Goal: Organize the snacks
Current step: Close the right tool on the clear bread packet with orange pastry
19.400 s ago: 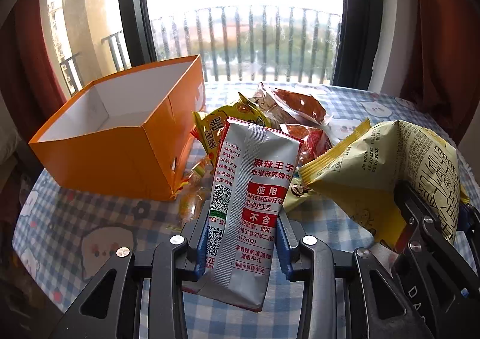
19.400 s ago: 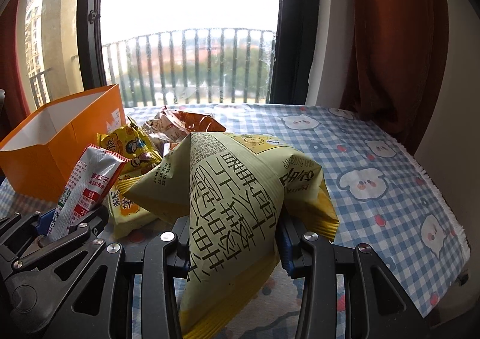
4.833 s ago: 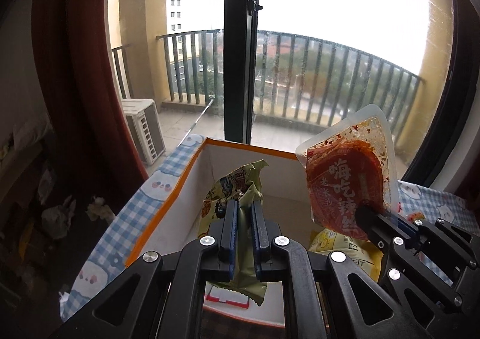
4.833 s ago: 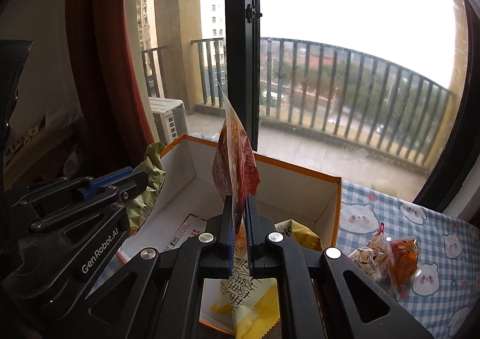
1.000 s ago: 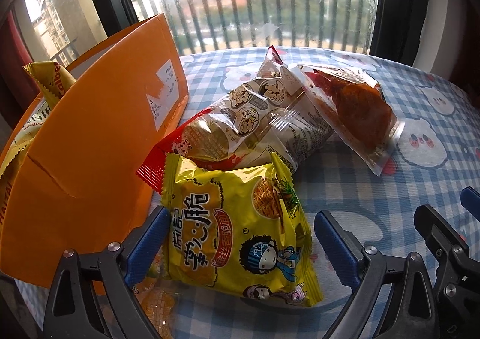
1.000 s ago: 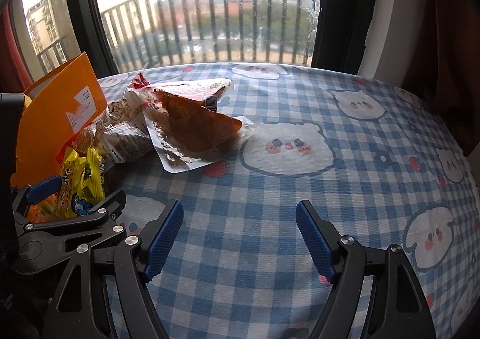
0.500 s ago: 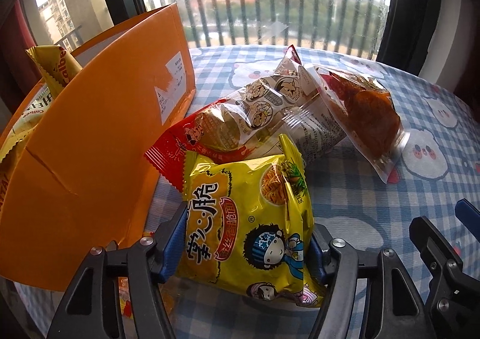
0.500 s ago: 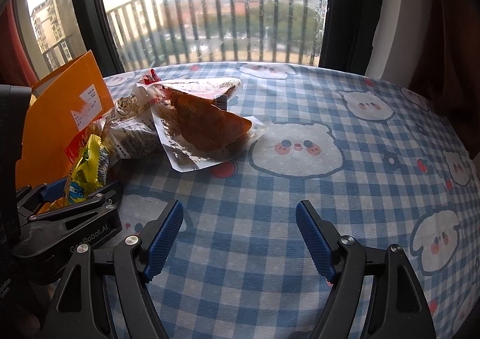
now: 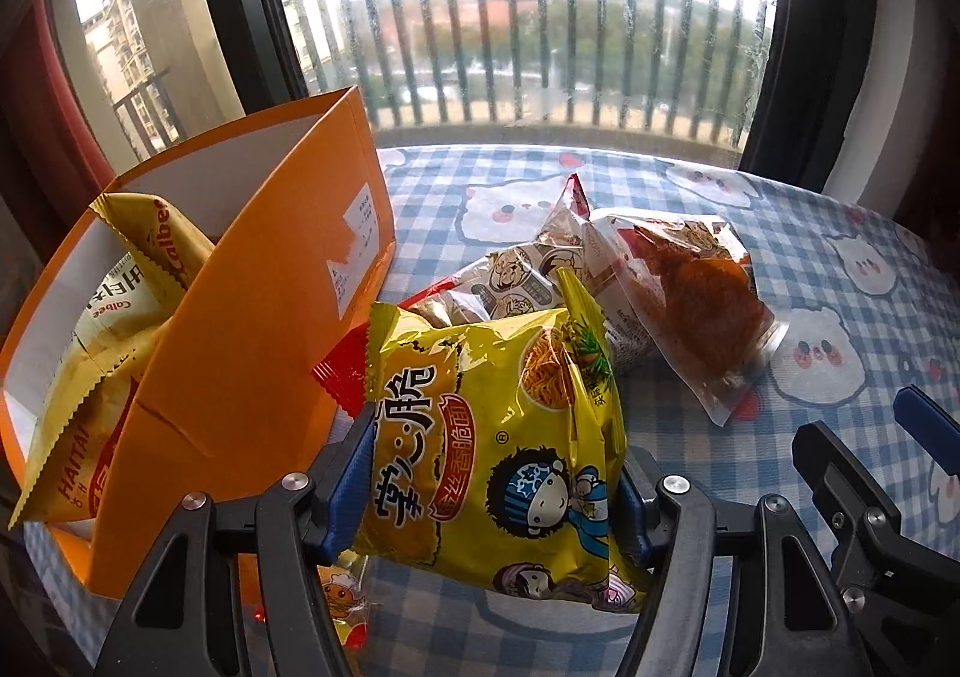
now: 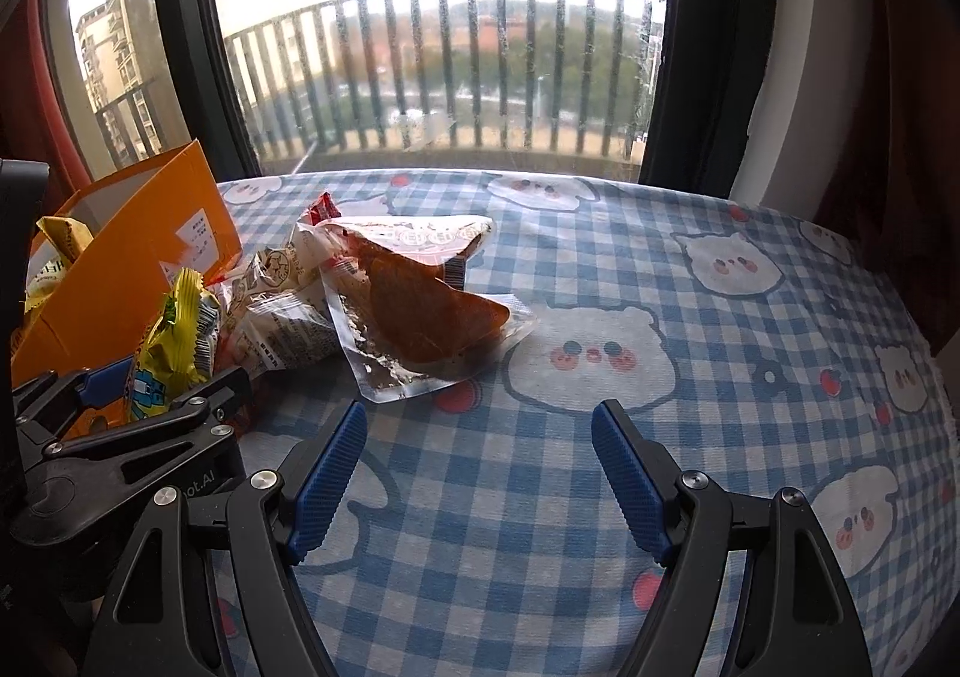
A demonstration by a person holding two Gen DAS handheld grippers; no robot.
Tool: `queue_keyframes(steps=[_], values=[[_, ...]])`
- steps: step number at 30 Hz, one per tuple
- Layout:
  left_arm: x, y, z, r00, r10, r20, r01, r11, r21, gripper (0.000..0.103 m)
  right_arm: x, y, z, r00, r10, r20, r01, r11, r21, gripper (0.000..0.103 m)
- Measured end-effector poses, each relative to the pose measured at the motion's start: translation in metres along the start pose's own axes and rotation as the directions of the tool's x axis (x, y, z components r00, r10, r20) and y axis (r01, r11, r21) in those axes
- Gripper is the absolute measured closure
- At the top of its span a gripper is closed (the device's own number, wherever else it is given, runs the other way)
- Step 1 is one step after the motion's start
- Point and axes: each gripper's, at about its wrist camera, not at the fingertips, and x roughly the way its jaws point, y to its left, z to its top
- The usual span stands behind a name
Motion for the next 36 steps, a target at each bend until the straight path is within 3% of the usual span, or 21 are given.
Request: queue_keyframes(steps=[16,27,29,32,36], values=[[0.026,0.006,0.046,0.998,0.067,0.012,-0.066,0.998,-0.012,0.036,0.042,0.005,0.048,0.998,0.057,0.001,-0.057,0.997,-0.048,0.023],[0.039,0.004,0.058,0.997,0.079,0.002,-0.078,0.997,-0.018,0.036,0.086,0.000,0.060,0.988,0.130,-0.078,-0.132,0.991,-0.019,0.024],[0.041,0.001,0.057,0.998,0.057,-0.008,-0.057,0.998,-0.016,0.036,0.098,0.007,0.058,0.979,0.155,-0.130,-0.161,0.986,-0.038,0.028],[0.042,-0.001,0.056,0.997,0.075,0.003,-0.075,0.997,-0.005,0.036,0.095,0.033,0.053,0.988,0.115,-0.100,-0.128,0.981,-0.143,0.053],[0.041,0.005,0.058,0.998,0.055,-0.008,-0.055,0.998,-0.014,0.036,0.095,0.027,0.054,0.986,0.131,-0.104,-0.140,0.987,-0.080,0.061]])
